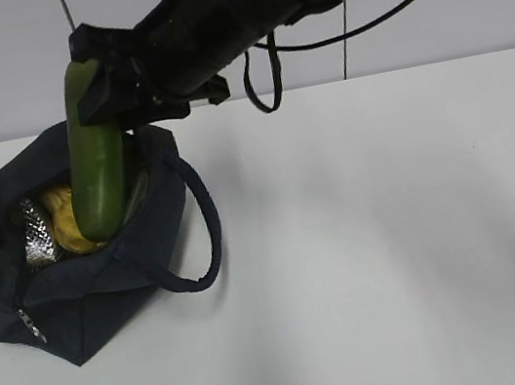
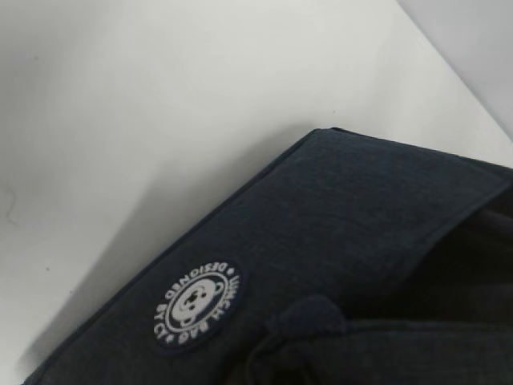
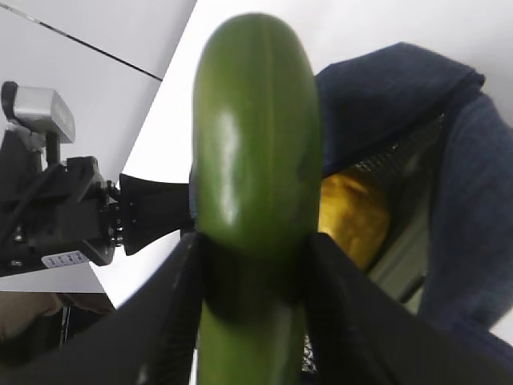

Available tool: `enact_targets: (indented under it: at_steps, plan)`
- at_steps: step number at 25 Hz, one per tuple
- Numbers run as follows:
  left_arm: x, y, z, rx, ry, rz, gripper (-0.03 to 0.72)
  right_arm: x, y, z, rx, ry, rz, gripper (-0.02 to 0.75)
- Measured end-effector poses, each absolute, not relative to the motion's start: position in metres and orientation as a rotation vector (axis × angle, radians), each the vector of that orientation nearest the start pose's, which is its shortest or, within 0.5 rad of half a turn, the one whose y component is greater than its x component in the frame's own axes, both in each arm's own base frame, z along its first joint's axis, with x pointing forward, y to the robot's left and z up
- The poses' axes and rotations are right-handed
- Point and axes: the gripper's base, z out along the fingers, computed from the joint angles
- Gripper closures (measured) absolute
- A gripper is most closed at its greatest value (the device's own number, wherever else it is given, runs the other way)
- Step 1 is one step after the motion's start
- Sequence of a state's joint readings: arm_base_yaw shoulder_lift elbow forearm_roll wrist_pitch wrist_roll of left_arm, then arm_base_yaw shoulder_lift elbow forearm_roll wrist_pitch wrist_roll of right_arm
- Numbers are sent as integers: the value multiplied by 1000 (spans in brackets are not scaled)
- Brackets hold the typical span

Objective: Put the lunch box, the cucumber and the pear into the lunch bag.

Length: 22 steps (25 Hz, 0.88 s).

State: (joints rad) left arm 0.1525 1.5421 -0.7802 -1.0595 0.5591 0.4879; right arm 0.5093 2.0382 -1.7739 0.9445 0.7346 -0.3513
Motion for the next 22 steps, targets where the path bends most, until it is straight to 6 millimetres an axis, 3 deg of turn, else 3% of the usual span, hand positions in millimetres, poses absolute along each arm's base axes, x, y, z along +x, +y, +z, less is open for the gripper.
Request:
enact_targets:
  at_steps: [4,10,16,22]
  plan:
    - [289,2,200,-628,2465,-748,687,389,289,271,-399,2334,1155,439]
    - [289,2,200,-629,2464,-747,687,397,295,254,-349,2320,1146,430]
    - [289,2,200,-630,2463,-749,687,393,296,253,-408,2335,1164,298]
    - [289,2,200,-633,2461,-751,687,391,296,252,-480,2343,1144,265]
